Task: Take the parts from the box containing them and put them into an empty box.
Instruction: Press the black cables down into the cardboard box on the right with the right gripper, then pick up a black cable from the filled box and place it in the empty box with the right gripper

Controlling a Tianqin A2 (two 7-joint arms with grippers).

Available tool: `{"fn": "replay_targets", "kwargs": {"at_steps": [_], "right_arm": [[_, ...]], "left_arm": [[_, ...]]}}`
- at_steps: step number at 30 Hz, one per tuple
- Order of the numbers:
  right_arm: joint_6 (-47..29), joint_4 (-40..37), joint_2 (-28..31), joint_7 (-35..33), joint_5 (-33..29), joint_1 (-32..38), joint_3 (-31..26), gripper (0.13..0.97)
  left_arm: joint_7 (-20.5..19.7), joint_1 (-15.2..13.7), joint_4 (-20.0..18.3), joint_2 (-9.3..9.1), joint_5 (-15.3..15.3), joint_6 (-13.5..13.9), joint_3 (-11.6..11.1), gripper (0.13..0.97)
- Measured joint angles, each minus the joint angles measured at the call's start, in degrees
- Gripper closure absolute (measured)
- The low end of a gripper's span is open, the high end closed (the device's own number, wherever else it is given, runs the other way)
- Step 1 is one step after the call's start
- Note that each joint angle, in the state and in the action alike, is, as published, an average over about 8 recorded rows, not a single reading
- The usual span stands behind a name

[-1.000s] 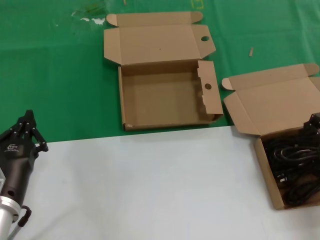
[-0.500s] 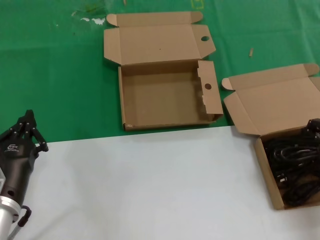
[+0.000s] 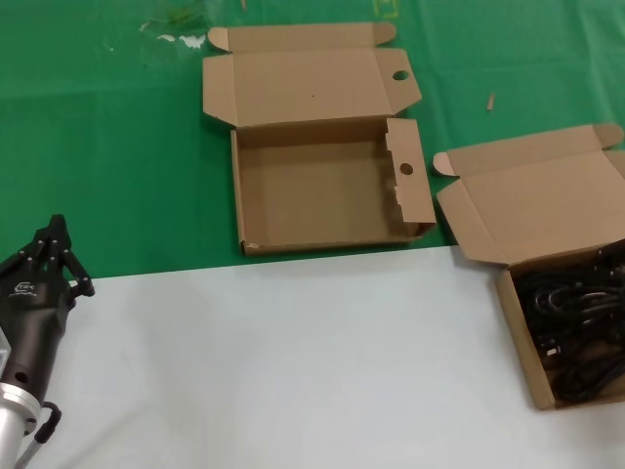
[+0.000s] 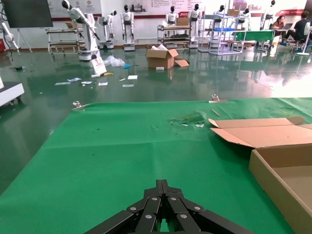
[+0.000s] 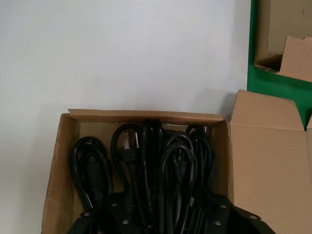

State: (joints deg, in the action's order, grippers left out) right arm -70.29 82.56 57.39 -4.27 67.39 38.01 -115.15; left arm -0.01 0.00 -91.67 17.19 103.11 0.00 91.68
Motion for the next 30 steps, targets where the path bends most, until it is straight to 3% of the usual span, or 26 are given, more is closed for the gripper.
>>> {"fn": "replay_targets", "kwargs": {"at_steps": [6,15,30], "right_arm": [[0.6,-1.2,-0.9,-0.4,-0.2,0.4,-0.2,0.647],[0.2,-1.8,-1.3,-0.1,-0.5,1.4,-0.3,0.815],[-4.8,3.3,-2.6,6.2,-1.3,9.1,0.2,0.856]], "left_arm": [[0.0,0.0,0.0,0.00,0.0,0.0,0.0,0.957],[0.0,0.0,0.0,0.00,0.0,0.0,0.0,0.957],[0.0,0.0,0.0,0.00,0.0,0.0,0.0,0.957]]}}
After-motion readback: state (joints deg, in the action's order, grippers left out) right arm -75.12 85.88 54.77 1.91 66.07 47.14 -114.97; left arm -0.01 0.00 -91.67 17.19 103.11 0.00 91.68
